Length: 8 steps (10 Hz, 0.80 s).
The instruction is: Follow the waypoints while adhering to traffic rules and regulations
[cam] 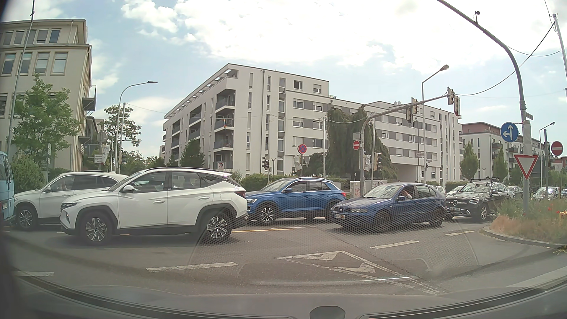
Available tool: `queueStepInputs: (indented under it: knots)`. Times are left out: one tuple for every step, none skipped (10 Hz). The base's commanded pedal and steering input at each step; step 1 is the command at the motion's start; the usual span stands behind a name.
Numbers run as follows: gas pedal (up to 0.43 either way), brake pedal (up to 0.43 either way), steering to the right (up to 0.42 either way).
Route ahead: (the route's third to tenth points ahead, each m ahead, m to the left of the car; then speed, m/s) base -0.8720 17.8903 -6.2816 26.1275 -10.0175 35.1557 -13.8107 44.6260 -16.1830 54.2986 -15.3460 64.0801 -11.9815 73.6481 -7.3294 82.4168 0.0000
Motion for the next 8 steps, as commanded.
queueStepInputs:
  knots:
    - [0.0, 0.335, -0.883]
    - [0.0, 0.335, -0.883]
    - [0.0, 0.335, -0.883]
    - [0.0, 0.335, -0.883]
    - [0.0, 0.335, -0.883]
    - [0.0, 0.335, -0.883]
    - [0.0, 0.341, -0.883]
    - [0.0, 0.335, -0.883]
